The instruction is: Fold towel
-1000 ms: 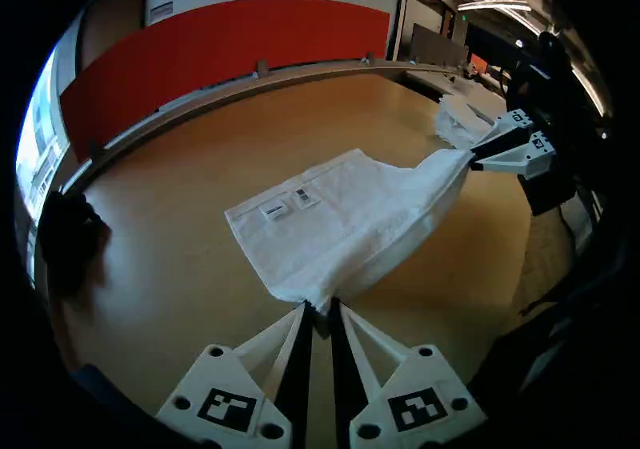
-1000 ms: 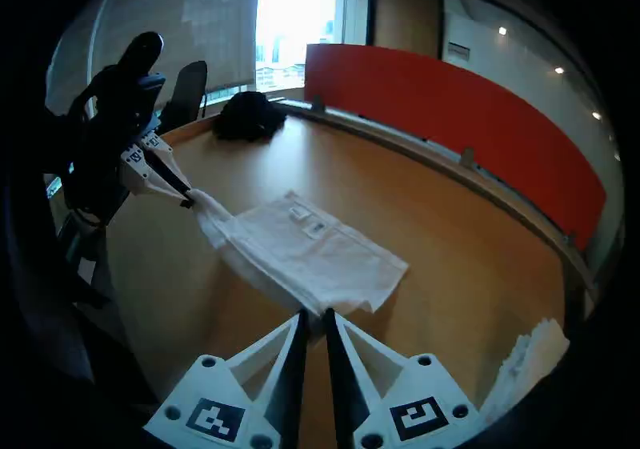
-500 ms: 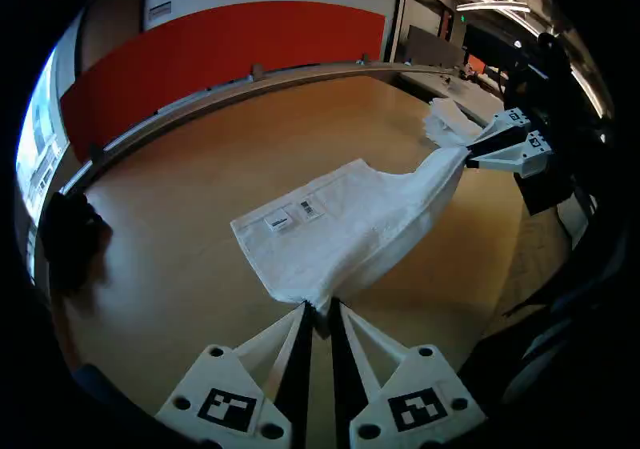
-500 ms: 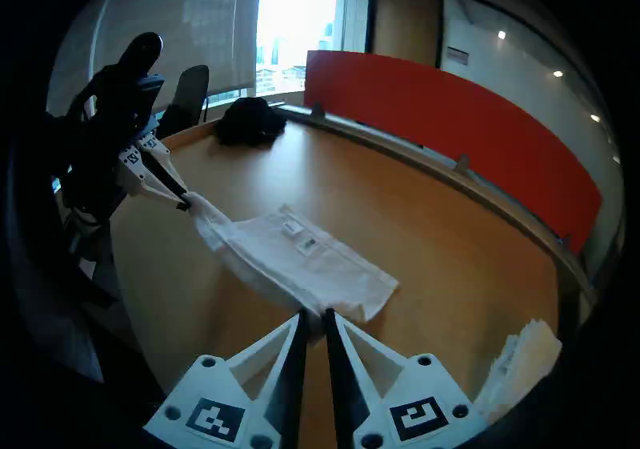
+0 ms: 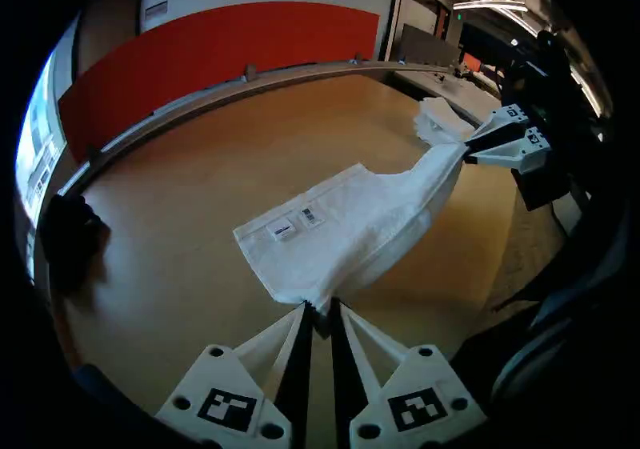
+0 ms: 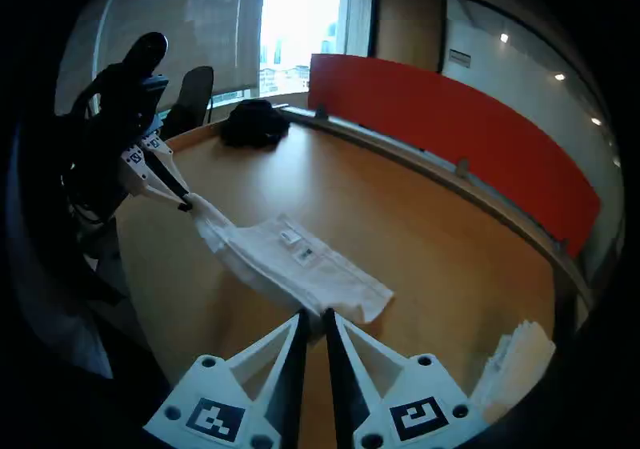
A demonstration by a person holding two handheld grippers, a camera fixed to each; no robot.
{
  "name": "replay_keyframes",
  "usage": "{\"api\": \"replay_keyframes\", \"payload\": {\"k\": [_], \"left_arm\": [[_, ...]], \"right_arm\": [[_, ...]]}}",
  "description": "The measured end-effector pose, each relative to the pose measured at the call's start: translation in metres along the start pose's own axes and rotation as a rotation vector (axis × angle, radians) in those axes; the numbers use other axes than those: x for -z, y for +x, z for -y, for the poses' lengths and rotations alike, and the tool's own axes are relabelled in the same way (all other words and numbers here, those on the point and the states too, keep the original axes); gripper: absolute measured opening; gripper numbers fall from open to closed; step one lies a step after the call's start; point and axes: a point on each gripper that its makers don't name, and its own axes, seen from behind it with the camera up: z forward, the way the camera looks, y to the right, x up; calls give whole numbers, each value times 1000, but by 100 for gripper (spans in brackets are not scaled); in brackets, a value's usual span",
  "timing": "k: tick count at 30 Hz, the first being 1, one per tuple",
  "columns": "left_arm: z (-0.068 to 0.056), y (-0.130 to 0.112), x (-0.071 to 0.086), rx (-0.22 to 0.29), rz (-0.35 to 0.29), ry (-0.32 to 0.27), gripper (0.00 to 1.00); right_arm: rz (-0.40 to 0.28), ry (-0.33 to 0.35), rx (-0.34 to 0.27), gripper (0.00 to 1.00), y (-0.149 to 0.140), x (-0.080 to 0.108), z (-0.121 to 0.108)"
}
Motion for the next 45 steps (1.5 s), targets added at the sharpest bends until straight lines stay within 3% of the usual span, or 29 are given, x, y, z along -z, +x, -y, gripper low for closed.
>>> {"api": "replay_keyframes", "payload": {"k": [14,20,35,45], "left_arm": [[-1,2,-4,27,-2,7,15],[7,3,-14,45,5,29,15],[36,7,-56,47,51,89,15],[45,8,-73,55,57,82,15]], "right_arm": [[11,2,2,16,0,-4,-4],[22,0,-1,16,-4,-15,-11],[61,-26,-13,16,-13,-65,-36],[83,-31,-16,16,-21,-78,-42]]}}
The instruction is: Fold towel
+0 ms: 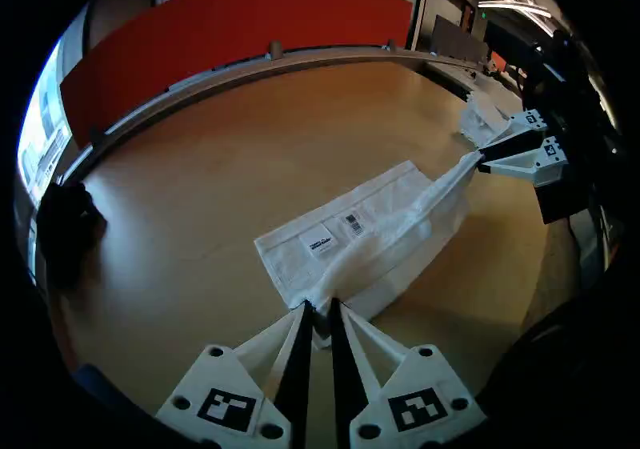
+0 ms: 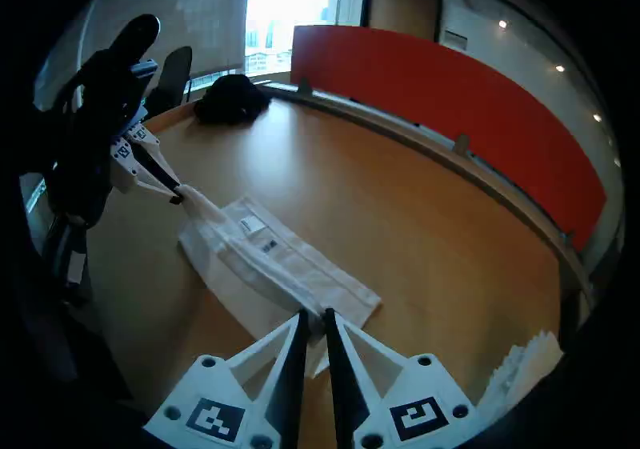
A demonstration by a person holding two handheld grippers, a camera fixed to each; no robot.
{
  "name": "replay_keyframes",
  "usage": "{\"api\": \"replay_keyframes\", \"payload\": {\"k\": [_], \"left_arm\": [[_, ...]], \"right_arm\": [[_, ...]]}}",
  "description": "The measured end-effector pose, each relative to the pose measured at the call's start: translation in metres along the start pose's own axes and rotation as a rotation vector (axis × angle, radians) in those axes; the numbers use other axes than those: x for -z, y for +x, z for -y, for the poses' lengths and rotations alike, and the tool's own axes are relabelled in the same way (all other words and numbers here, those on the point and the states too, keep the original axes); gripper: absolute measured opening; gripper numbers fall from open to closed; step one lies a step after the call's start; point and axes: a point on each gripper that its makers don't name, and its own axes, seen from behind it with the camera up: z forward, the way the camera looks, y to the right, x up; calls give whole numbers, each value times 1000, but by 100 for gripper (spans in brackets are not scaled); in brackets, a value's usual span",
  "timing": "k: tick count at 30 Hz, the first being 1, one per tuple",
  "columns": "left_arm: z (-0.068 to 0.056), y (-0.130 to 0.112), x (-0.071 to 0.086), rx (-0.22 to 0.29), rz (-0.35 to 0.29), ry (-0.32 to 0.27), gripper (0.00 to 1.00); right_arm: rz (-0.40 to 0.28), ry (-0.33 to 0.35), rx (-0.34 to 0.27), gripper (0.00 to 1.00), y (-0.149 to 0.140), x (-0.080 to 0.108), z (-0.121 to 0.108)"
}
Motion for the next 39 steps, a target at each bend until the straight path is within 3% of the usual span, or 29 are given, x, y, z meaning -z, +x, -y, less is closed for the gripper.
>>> {"api": "replay_keyframes", "payload": {"k": [21,27,39], "left_arm": [[12,-16,-48,2,46,7,19],[18,-16,-58,0,49,20,27],[33,-13,-74,-14,62,51,32]], "right_arm": [[62,-6,-29,17,-31,-38,-10],[58,-20,-49,18,-30,-49,-16],[68,-43,-67,24,-32,-66,-27]]}}
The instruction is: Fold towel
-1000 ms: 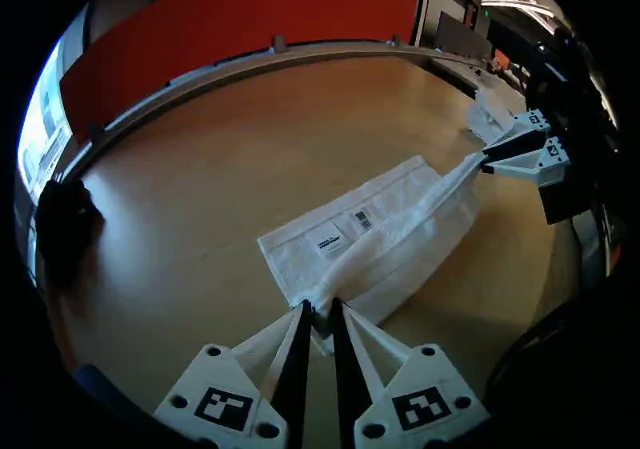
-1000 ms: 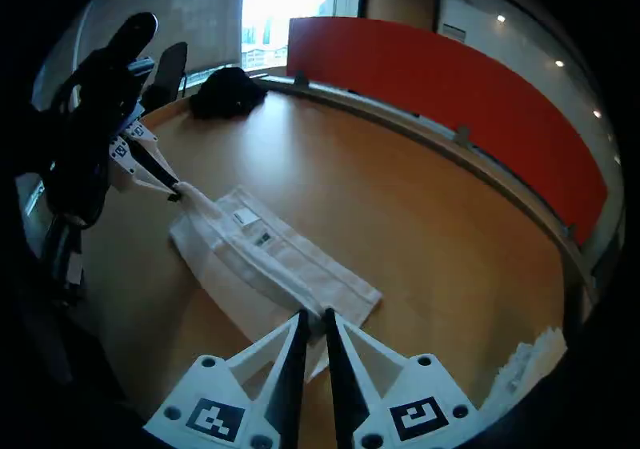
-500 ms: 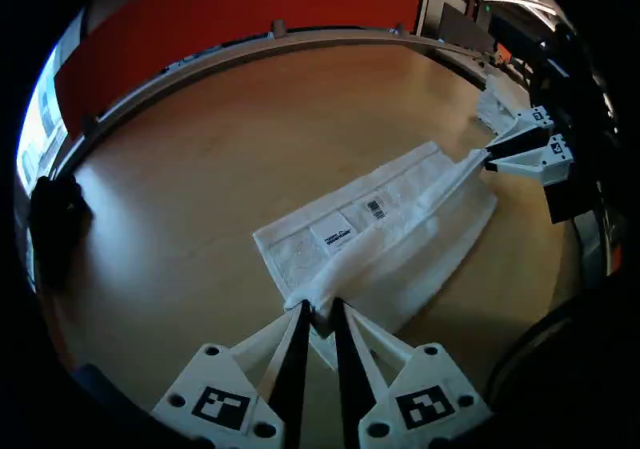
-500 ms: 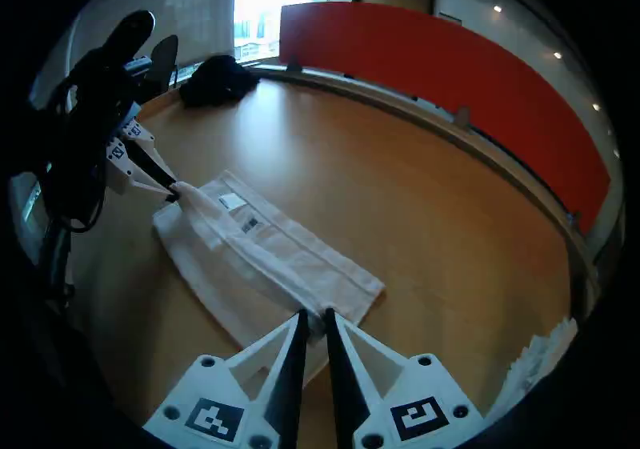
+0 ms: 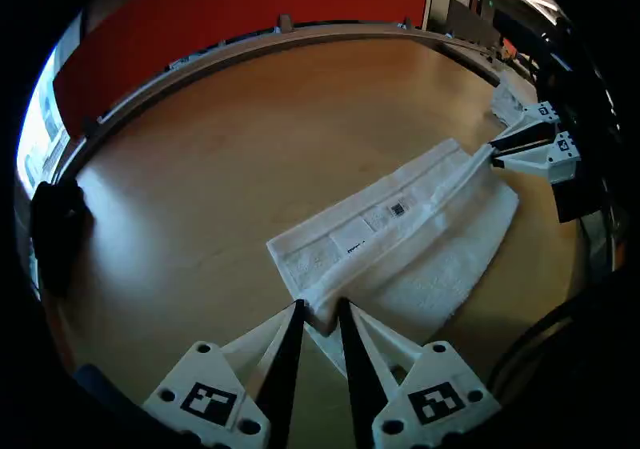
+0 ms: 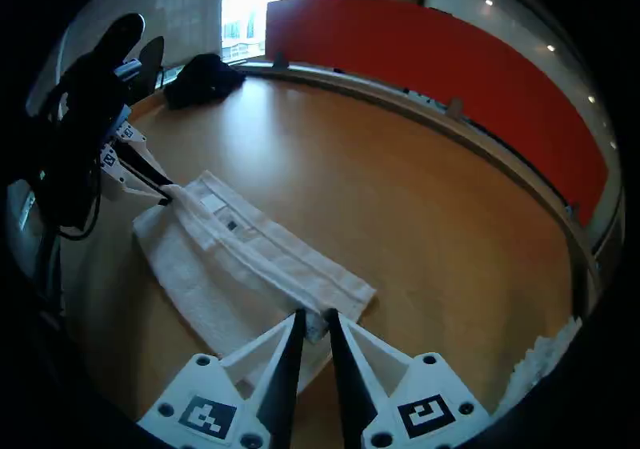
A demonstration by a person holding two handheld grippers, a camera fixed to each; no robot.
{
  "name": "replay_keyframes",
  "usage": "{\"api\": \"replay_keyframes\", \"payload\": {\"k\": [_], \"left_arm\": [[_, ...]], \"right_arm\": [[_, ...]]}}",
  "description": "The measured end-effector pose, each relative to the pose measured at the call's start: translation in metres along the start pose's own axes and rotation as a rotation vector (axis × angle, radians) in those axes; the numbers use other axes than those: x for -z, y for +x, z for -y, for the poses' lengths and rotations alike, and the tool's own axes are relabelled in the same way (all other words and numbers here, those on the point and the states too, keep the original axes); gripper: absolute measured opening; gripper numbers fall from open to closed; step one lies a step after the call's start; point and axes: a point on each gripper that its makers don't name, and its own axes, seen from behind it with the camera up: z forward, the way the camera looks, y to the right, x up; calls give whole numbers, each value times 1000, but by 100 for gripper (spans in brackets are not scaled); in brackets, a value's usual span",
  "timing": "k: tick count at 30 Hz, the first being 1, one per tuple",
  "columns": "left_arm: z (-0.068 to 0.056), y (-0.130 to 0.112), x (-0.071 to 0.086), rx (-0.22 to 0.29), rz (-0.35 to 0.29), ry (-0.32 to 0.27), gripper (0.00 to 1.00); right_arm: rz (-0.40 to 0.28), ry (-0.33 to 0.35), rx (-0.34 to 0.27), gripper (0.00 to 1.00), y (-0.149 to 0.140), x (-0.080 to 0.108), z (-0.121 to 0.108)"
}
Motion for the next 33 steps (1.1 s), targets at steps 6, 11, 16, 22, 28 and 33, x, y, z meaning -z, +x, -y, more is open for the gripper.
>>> {"api": "replay_keyframes", "payload": {"k": [6,11,16,22,28,33], "left_arm": [[2,2,-3,-24,0,3,45],[6,8,-3,-54,-14,24,49],[17,15,-3,-70,-26,63,64],[26,26,1,-67,-45,88,70],[34,28,6,-52,-54,111,93],[35,25,12,-43,-57,115,96]], "right_arm": [[-1,-18,-7,27,4,-5,-6],[-2,-28,-11,32,7,-8,-11],[0,-38,-7,33,8,-11,-15],[-5,-47,-5,39,13,-13,-18],[-15,-48,-3,85,17,-10,-18],[-18,-47,0,93,16,-6,-14]]}}
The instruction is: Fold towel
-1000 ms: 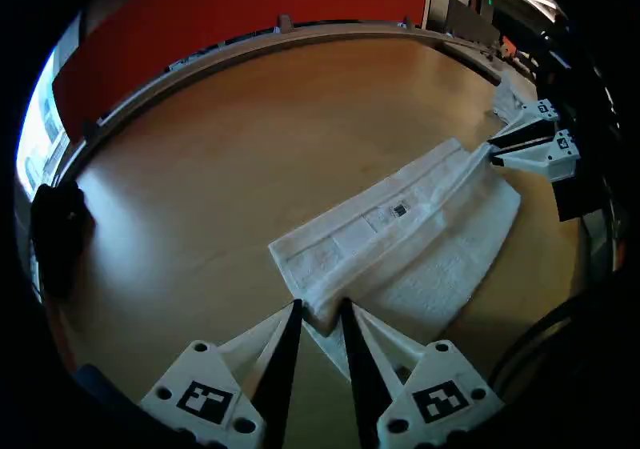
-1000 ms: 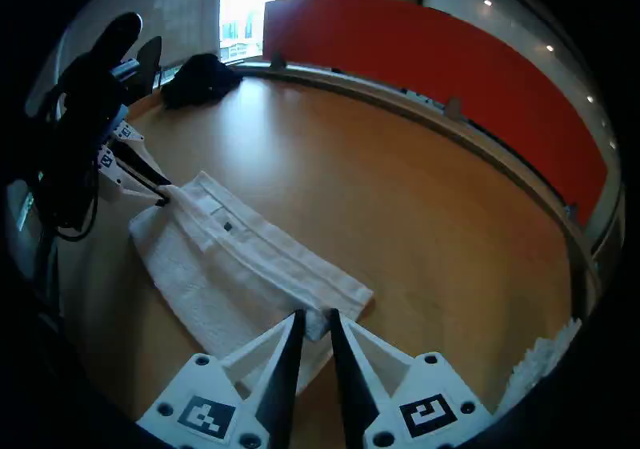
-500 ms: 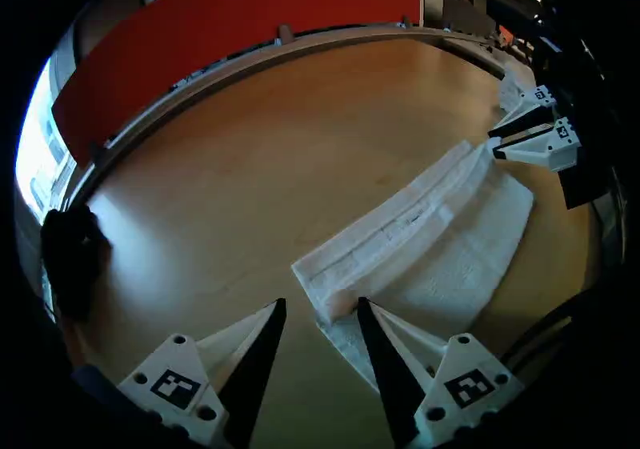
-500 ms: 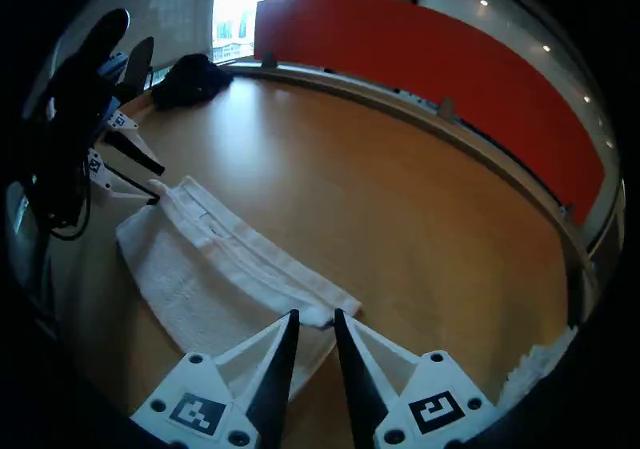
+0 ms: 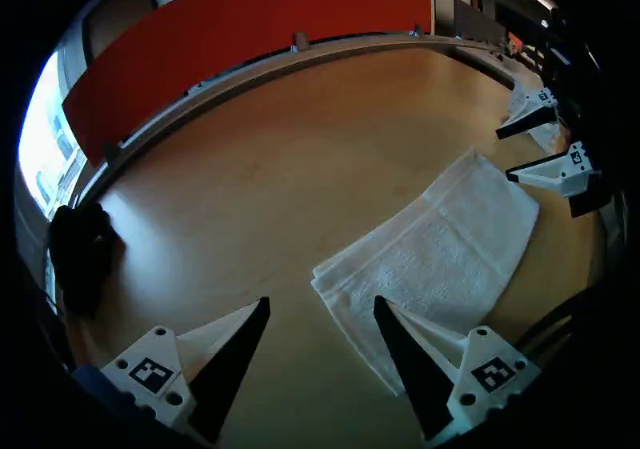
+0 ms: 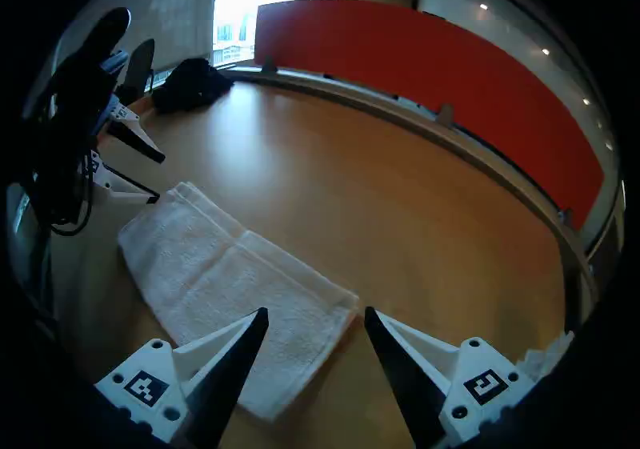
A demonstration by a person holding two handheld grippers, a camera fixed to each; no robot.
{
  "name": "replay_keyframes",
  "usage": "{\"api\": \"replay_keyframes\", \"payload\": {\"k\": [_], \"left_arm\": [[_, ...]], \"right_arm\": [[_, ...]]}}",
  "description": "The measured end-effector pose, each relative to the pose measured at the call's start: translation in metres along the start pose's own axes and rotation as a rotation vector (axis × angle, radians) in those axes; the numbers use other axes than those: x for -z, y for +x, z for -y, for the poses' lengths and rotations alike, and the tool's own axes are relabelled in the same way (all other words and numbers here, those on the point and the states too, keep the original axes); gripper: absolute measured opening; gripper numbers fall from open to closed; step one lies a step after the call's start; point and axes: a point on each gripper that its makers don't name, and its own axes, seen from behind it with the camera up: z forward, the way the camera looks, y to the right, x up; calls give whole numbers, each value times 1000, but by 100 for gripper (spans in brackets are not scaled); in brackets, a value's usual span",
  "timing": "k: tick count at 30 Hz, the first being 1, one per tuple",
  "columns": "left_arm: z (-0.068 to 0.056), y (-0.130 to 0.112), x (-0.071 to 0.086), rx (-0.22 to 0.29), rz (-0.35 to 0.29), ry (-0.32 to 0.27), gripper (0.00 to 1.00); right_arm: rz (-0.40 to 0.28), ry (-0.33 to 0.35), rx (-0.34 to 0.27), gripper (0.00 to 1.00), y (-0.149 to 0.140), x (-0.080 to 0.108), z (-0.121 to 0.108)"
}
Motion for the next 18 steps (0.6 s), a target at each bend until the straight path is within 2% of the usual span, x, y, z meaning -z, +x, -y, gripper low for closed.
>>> {"api": "replay_keyframes", "payload": {"k": [11,18], "left_arm": [[-3,-12,24,53,-15,-11,96],[-9,-25,41,81,-23,-8,96]], "right_arm": [[-7,1,-14,93,-7,19,11],[-8,-1,-26,93,-15,35,19]]}}
